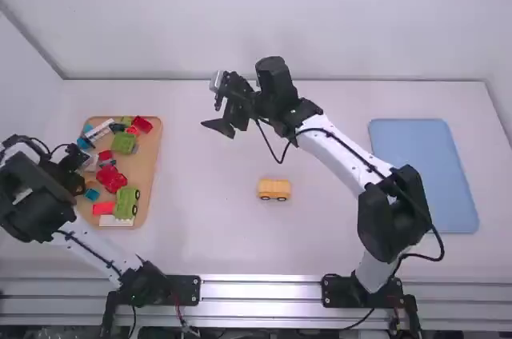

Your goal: Assemble lego blocks to make yellow taxi

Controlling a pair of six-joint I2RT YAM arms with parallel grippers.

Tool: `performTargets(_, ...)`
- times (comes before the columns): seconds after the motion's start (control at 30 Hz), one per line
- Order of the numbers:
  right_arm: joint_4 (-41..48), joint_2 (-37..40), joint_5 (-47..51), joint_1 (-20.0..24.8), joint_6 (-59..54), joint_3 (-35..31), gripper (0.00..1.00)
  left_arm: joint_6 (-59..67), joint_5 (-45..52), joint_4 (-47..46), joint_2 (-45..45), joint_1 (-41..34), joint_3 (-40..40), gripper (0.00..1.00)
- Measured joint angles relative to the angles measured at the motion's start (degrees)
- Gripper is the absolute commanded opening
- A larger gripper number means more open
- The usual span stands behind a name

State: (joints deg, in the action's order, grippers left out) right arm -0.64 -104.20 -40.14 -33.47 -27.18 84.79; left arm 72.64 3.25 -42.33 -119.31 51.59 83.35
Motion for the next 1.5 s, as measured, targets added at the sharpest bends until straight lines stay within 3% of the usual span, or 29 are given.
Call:
performTargets(0.4, 1.75, 0.00, 1.60, 0.00, 0.11, 0.00, 0.99, -0.17, 0.98, 0.72, -2.54, 0.00, 0.02, 0.34)
performTargets(0.7, 2.19, 0.00, 1.70, 0.00, 0.07, 0.00, 0.99, -0.24, 1.22, 0.66, -2.43, 0.00, 0.33, 0.03)
performTargets(0.77, 2.23, 0.00, 1.75, 0.00, 0.00, 0.00, 0.99, -0.76, 1.22, 0.35, -2.43, 0.00, 0.55, 0.02)
performTargets(0.83, 2.36, 0.00, 1.75, 0.00, 0.11, 0.00, 0.99, -1.68, 1.20, -0.26, -2.45, 0.00, 0.63, 0.02)
performTargets(0.97, 2.60, 0.00, 1.77, 0.00, -0.02, 0.00, 0.99, -5.81, 0.22, -2.86, -3.04, -0.02, 3.02, 0.12)
performTargets(1.13, 2.82, 0.00, 1.77, 0.00, 0.07, 0.00, 0.99, -8.68, -0.98, -11.23, -3.21, -0.81, 9.42, 0.11)
performTargets(1.2, 2.84, 0.00, 1.77, 0.00, 0.02, 0.00, 0.99, -9.27, -0.96, -15.69, -3.21, -1.79, 13.07, 0.05)
performTargets(1.37, 2.89, 0.00, 1.79, 0.00, -0.15, 0.00, 0.98, -12.57, 0.00, -24.87, -3.21, -6.01, 21.57, 0.07)
performTargets(1.5, 2.93, 0.00, 1.75, 0.09, -0.09, 0.00, 0.98, -18.49, 2.47, -27.26, -3.21, -10.01, 26.43, 0.02)
